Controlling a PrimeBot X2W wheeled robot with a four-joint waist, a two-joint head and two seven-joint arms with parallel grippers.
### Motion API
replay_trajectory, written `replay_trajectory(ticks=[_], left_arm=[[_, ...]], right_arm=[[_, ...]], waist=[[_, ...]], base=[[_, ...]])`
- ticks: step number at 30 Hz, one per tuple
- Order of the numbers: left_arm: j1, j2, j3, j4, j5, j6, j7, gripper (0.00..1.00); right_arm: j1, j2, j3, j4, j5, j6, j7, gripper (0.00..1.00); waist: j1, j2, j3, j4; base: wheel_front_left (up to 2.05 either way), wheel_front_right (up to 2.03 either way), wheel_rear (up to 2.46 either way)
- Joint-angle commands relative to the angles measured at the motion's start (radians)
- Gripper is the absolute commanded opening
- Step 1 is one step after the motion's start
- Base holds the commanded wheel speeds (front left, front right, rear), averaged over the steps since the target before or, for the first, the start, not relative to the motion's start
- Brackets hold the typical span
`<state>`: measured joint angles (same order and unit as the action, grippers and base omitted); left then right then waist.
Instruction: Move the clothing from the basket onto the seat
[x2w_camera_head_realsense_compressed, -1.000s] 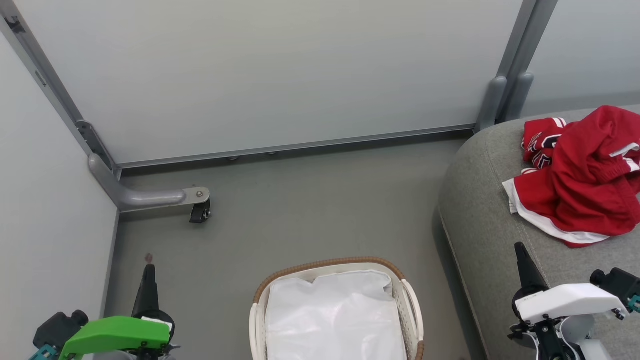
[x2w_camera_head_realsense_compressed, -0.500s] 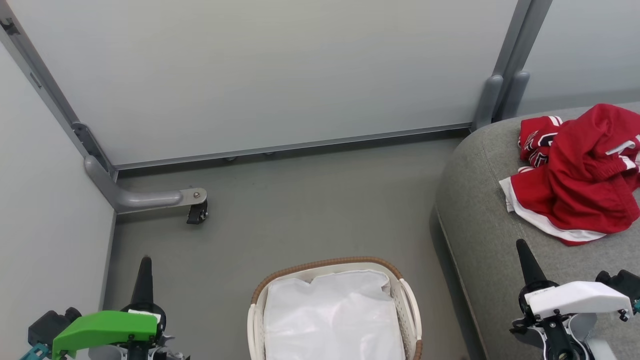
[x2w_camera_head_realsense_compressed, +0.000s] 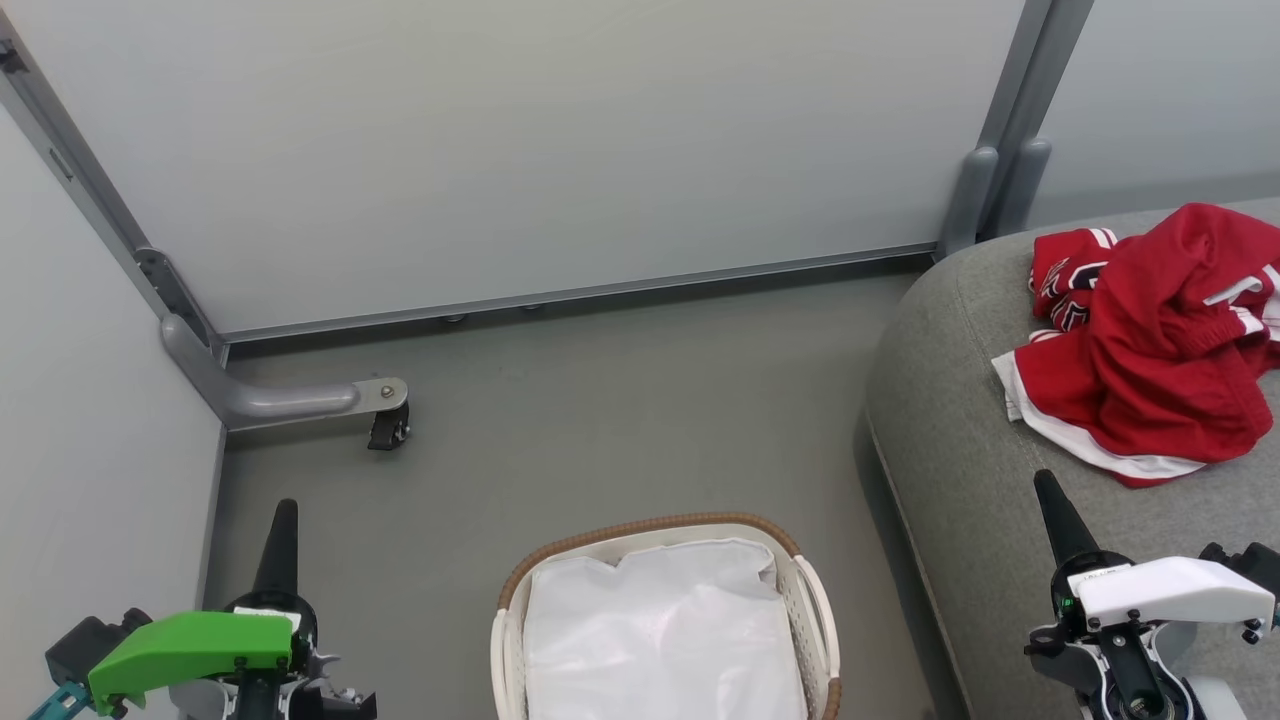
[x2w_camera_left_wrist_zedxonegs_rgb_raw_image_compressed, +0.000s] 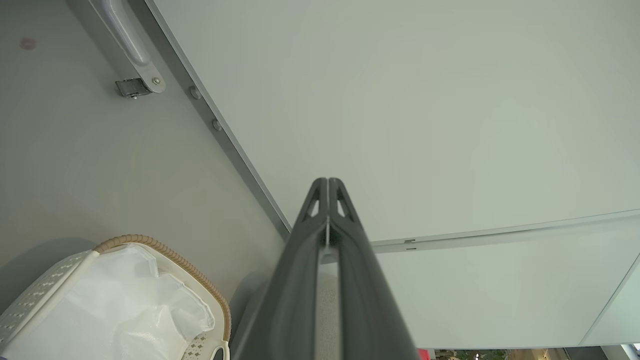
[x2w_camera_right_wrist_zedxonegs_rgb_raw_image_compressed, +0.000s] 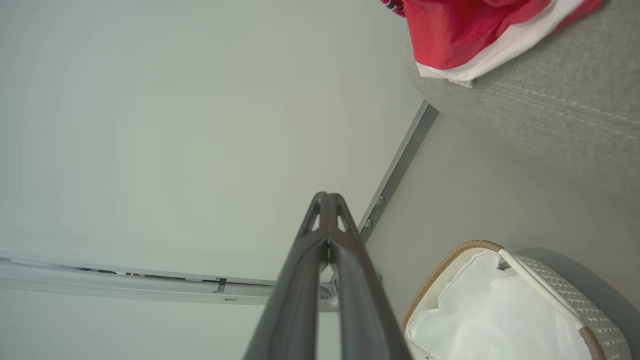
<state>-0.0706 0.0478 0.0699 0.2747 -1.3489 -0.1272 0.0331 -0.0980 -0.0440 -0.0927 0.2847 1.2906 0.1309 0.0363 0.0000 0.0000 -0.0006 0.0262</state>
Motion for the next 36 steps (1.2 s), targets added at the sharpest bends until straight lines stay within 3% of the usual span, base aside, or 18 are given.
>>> replay_trajectory(ticks=[1,36], left_arm=[[-0.021,0.008,0.008,-0.01,-0.022,-0.004,0.006,0.0],[-0.044,0.008,0.042,-0.03,-0.251,-0.006,0.077,0.0]], right_arm=[[-0.014,-0.006,-0.005,-0.012,0.024,0.0,0.007,0.0],[-0.014,-0.009,-0.022,-0.04,0.303,0.0,0.076,0.0]], waist=[[0.0,0.0,0.0,-0.001],[0.0,0.0,0.003,-0.024]], base=[[0.0,0.0,0.0],[0.0,0.0,0.0]])
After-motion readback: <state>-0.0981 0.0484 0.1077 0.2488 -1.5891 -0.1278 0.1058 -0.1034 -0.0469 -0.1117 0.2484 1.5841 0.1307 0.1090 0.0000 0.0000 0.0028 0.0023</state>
